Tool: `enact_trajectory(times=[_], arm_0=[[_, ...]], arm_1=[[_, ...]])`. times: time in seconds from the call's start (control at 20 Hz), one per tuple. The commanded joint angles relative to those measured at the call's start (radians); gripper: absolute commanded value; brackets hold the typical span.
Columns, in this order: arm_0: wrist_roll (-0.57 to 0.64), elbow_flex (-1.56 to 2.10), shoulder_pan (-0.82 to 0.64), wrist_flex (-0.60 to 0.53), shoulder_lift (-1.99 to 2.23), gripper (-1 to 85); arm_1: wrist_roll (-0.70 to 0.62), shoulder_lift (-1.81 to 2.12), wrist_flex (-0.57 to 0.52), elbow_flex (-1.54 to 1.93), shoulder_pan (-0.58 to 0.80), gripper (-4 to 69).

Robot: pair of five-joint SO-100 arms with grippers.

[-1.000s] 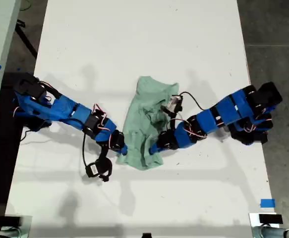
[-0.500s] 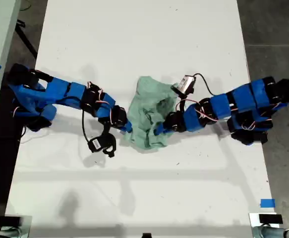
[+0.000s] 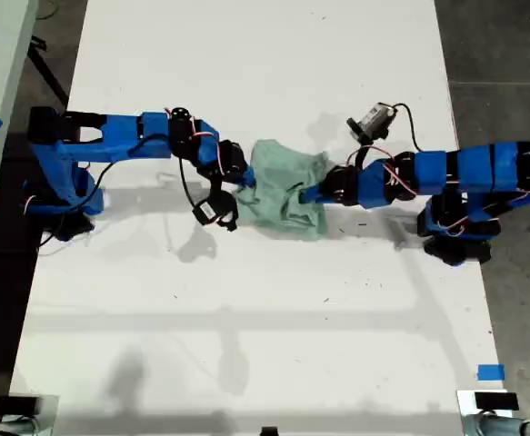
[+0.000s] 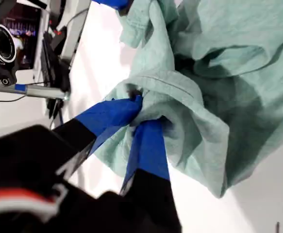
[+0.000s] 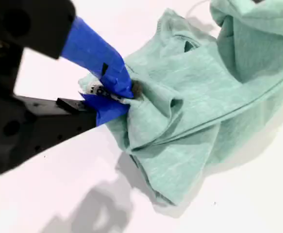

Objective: Fold t-shirt

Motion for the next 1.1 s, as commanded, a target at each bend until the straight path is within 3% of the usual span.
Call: enact_trajectory(times=[0.0,0.45,0.85,0.9,0.95,1.0,1.05], arm_0=[[0.029,-0.135,-0.049,-0.003,-0.029,-0.1],[0.074,-0.362,-0.126,0.164,-0.037,-0.1],[0.130,-0.431,-0.181,0.060,-0.247,1.1],[0.140,-0.436,-0.184,0.058,-0.258,6.4],[0.160,-0.449,-0.184,0.060,-0.261,18.0],[0.170,-0.451,-0.184,0.058,-0.242,21.2],[0.187,-0.454,-0.187,0.048,-0.216,25.7]], arm_1=[[-0.043,0.084,0.006,0.017,0.084,-1.1],[-0.110,0.179,0.044,0.133,0.252,-1.1],[-0.156,0.175,-0.057,0.152,0.367,-1.0],[-0.156,0.158,-0.063,0.144,0.374,6.6],[-0.172,0.146,-0.051,0.114,0.380,23.9],[-0.218,0.156,-0.060,0.091,0.388,31.7],[-0.238,0.190,-0.069,0.080,0.413,30.5]])
